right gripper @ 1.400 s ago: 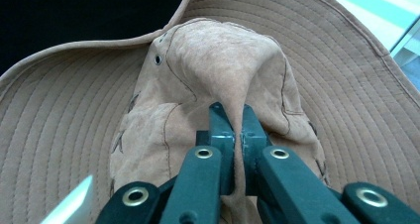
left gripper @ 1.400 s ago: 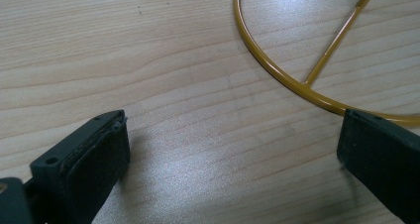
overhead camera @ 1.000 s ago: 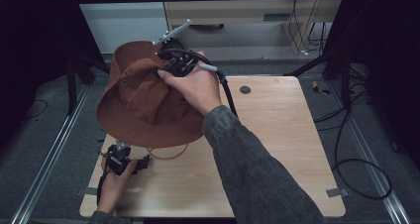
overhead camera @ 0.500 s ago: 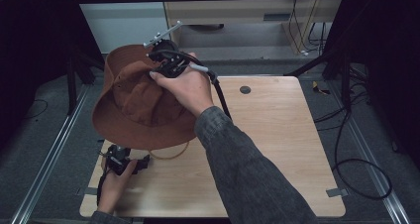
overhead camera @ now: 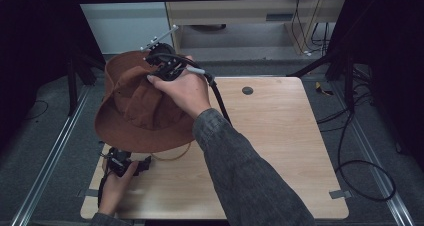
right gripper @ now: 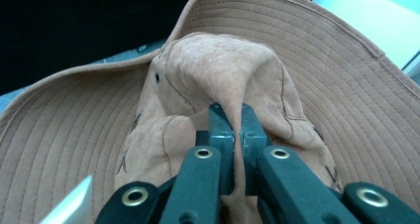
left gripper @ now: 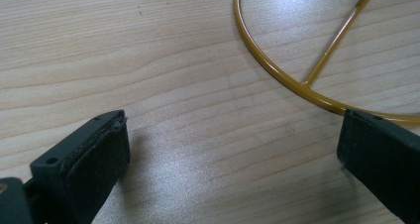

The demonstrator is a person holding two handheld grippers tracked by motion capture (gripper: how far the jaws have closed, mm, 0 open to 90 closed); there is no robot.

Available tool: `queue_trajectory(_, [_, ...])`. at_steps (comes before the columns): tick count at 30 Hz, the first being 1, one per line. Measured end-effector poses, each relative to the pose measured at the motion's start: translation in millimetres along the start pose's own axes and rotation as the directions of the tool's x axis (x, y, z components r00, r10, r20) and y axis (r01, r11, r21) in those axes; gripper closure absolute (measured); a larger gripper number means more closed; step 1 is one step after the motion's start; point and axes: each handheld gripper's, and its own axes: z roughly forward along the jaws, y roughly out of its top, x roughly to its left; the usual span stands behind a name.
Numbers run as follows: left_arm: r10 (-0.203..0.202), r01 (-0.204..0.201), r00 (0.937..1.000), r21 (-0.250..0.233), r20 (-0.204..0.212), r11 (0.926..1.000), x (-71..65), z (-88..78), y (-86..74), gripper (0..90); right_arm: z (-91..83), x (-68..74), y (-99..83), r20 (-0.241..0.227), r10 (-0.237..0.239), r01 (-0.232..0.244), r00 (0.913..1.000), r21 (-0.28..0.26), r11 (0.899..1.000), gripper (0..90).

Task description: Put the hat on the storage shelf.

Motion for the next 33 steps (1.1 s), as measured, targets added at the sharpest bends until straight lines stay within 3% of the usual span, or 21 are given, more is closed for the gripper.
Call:
queue_trajectory(13, [-0.002,0.002,1.0000,0.001,0.000,1.0000,-0.4,-0.2,0.0,0.0,16.3,-2.9,-9.7,-0.014,0.007,-0.007,0.9999,0.039,0.999,88.0])
queue_trajectory(33, [-0.002,0.002,1.0000,-0.001,-0.004,1.0000,-1.0,0.0,-0.2,0.0,20.3,-8.7,-16.4,-0.019,0.033,-0.032,0.9993,0.036,0.999,80.1])
